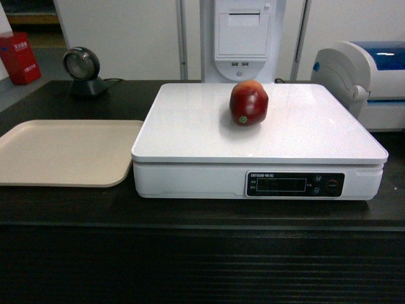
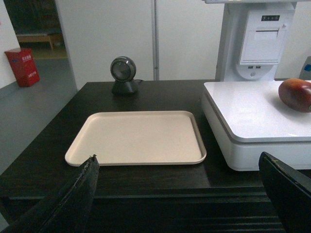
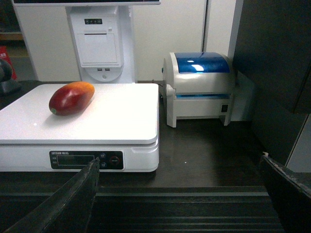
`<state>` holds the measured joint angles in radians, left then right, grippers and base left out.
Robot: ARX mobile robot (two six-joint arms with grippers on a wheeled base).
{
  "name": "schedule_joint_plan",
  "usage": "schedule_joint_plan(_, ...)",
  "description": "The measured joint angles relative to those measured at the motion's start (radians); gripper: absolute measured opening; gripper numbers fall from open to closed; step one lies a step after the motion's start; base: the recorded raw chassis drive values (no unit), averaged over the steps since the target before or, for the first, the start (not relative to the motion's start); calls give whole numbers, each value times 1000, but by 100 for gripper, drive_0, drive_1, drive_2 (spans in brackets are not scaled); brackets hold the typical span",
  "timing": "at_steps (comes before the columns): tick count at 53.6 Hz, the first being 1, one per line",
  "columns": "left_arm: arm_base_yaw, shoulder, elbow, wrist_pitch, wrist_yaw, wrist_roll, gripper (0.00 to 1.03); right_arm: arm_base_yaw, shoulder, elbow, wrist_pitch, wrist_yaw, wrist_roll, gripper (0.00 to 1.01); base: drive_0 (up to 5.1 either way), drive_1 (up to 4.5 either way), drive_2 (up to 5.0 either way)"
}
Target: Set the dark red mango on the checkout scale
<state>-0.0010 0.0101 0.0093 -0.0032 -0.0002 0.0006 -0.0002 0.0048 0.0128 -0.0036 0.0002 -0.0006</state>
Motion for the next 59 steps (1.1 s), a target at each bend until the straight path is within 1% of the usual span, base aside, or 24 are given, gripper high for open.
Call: schedule_joint_plan(59,0,0,0,2,-1,0,98,0,0,0,0,0,-1,98,0,0,0)
